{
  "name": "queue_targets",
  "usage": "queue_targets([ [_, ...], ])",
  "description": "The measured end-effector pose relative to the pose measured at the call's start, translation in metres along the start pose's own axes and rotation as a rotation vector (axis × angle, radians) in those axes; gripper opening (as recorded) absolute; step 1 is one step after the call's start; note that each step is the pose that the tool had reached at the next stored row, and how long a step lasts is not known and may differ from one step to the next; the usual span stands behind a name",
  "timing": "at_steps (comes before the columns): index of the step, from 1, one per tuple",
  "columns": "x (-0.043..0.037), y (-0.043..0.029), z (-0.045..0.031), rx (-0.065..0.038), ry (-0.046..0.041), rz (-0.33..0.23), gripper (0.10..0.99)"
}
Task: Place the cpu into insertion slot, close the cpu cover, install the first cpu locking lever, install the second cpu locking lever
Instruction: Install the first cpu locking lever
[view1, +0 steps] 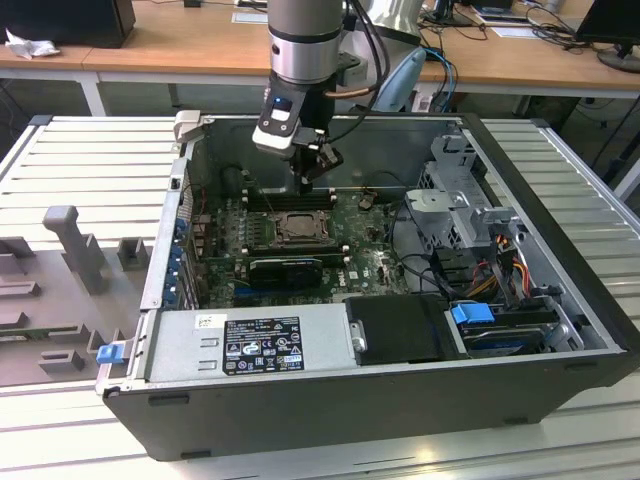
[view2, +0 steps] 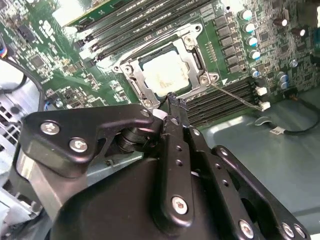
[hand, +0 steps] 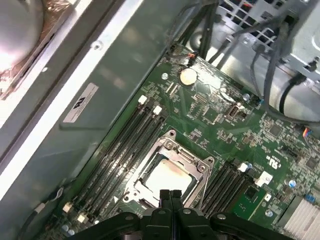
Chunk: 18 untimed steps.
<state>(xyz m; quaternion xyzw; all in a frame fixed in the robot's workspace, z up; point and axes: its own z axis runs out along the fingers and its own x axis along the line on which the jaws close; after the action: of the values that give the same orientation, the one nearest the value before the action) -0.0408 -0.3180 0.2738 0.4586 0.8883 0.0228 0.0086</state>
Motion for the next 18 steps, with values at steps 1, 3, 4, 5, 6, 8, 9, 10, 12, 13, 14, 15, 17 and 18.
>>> queue_targets([
  [1, 0.0000, 0.0000, 0.0000, 0.000, 0.0015, -0.031, 0.106],
  [3, 0.0000, 0.0000, 0.0000, 0.001, 0.0051, -0.105, 0.106],
  [4, 0.0000, 0.0000, 0.0000, 0.001, 0.0059, -0.122, 0.106],
  [5, -0.0001, -0.0001, 0.0000, 0.001, 0.0064, -0.133, 0.106],
  [6, -0.0001, -0.0001, 0.0000, 0.001, 0.0068, -0.141, 0.106],
  [8, -0.0001, -0.0001, 0.0000, 0.001, 0.0076, -0.156, 0.106],
  [9, -0.0002, -0.0001, 0.0000, 0.001, 0.0080, -0.163, 0.106],
  [10, -0.0004, -0.0003, -0.0001, 0.001, 0.0084, -0.171, 0.106],
  [12, -0.0007, -0.0005, 0.0000, 0.001, 0.0093, -0.180, 0.106],
  [13, -0.0008, -0.0006, 0.0000, 0.000, 0.0096, -0.184, 0.106],
  [14, -0.0010, -0.0008, 0.0000, 0.000, 0.0101, -0.192, 0.106],
  [15, -0.0012, -0.0009, -0.0001, 0.000, 0.0105, -0.200, 0.106],
  [17, -0.0013, -0.0010, -0.0001, 0.000, 0.0112, -0.209, 0.106],
  [18, -0.0014, -0.0010, 0.0000, 0.000, 0.0115, -0.217, 0.106],
])
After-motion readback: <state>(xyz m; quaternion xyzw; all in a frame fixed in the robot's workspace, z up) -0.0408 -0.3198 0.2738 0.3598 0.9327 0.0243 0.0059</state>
